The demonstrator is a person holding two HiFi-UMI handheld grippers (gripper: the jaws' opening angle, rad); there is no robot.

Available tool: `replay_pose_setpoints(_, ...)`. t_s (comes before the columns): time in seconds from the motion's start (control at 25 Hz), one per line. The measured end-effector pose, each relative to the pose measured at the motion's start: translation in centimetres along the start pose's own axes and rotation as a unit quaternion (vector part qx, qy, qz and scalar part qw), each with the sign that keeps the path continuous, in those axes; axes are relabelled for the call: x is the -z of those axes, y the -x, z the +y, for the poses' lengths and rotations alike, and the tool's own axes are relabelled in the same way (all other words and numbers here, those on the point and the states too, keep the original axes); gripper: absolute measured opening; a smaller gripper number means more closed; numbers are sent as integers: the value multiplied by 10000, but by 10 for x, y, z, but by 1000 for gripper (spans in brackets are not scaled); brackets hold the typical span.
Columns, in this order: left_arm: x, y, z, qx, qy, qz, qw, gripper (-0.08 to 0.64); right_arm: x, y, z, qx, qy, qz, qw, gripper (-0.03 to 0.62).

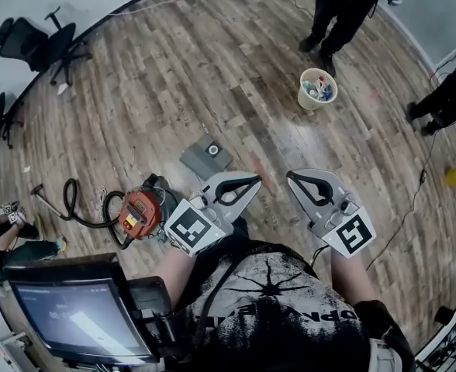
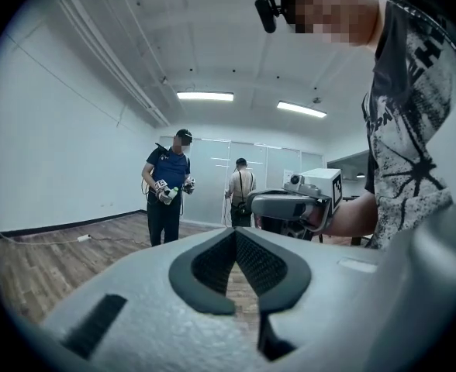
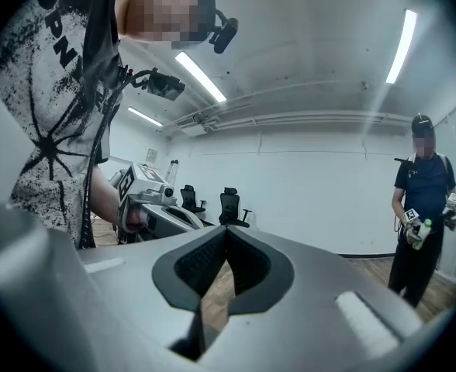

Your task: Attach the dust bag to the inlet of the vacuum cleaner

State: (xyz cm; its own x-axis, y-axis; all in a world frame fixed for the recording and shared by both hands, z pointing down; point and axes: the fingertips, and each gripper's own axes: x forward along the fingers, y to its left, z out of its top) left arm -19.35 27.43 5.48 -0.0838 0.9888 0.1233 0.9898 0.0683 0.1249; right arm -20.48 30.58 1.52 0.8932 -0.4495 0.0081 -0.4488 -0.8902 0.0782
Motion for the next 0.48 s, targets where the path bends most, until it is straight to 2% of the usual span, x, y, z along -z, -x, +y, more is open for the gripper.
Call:
replay_pose_setpoints(0.08, -16, -4, 35, 84, -235, -135, 9996, 3, 0, -29, -20, 14, 52, -4, 10000, 6)
replay_pose_setpoints(0.24, -32, -4, 103, 59, -386, -175, 9991, 3, -3, -89, -51, -68, 82, -146, 9998, 6)
replay_pose_setpoints(0.48, -33, 8, 172, -143, -278, -216, 9993, 3, 7, -155, -75, -334, 142, -52, 9993, 6)
